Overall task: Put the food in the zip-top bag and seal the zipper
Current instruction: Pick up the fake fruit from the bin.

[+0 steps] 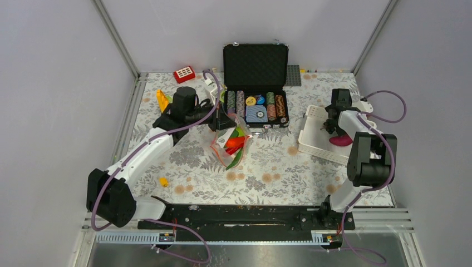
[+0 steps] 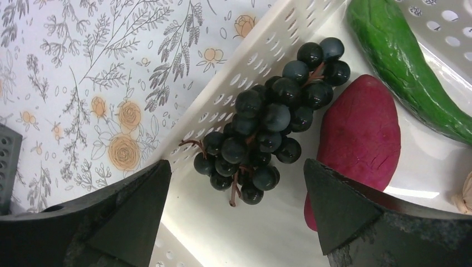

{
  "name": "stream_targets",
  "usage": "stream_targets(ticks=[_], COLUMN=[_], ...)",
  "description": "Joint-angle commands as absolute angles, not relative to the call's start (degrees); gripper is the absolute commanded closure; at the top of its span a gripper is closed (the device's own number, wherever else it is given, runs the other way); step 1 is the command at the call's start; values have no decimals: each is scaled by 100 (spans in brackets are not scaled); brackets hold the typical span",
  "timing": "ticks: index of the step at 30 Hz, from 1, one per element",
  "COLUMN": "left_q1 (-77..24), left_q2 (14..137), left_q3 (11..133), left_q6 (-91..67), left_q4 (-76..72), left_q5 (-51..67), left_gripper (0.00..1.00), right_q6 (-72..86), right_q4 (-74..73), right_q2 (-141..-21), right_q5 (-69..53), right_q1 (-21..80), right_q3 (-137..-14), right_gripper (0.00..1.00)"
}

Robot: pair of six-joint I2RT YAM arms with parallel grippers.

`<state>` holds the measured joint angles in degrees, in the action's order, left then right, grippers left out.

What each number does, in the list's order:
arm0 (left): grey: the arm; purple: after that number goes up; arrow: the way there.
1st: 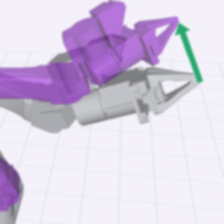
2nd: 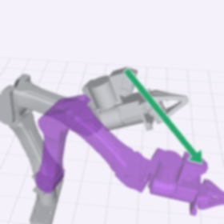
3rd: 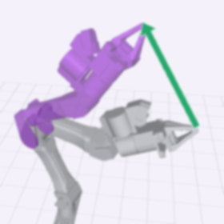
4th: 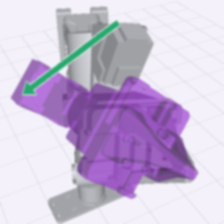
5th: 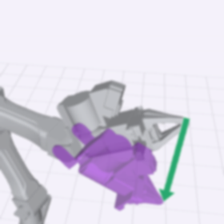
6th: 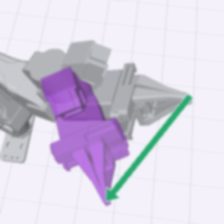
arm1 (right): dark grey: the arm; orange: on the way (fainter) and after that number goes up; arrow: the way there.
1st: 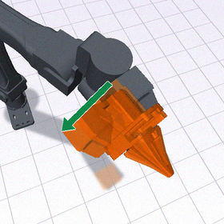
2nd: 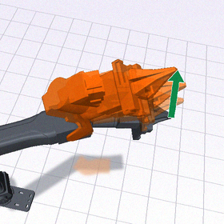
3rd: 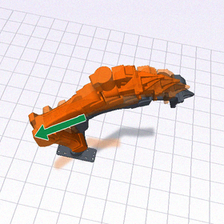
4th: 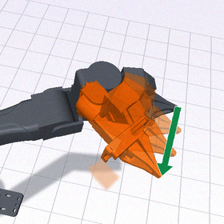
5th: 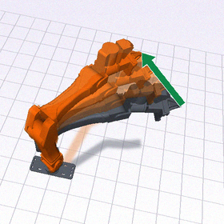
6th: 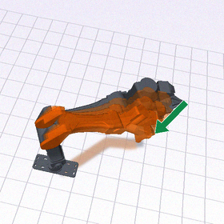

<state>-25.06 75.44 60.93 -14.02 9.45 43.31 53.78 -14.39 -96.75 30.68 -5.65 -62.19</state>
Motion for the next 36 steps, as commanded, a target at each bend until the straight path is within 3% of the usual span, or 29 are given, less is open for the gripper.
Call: stream_targets(ticks=[1, 10, 16, 19, 22, 25, 32, 36], left_q1=[-2512, -2513, -2519, -2522, -2519, -2519, -2520, -2516], left_q2=[7480, 7579, 7607, 7596, 7581, 7540, 7484, 7458], left_q3=[6090, 6235, 6303, 6297, 6294, 6281, 6273, 6282], left_q6=[-1447, -1612, -1667, -1670, -1670, -1638, -1586, -1557], left_q4=[483, 411, 406, 411, 430, 460, 515, 558], left_q5=[4379, 4488, 4507, 4466, 4458, 4410, 4332, 4289], left_gripper=[100, 100, 100, 100, 100, 100, 100, 100], right_q6=[5993, 6029, 5839, 5853, 5873, 5880, 5809, 5546], right_q4=[-1572, -1561, -1568, -1417, -1341, -1168, -875, -494], right_q2=[-9756, -10356, -10573, -10573, -10569, -10539, -10522, -10369], right_q5=[3377, 1634, 1413, 1372, 1361, 1322, 1173, 1061], right_q1=[-717, -1427, -1424, -1424, -1424, -1433, -1441, -1441], right_q3=[-6424, -6543, -6813, -6774, -6740, -6649, -6545, -6362], right_gripper=[4, 6, 13, 27, 55, 74, 100, 100])
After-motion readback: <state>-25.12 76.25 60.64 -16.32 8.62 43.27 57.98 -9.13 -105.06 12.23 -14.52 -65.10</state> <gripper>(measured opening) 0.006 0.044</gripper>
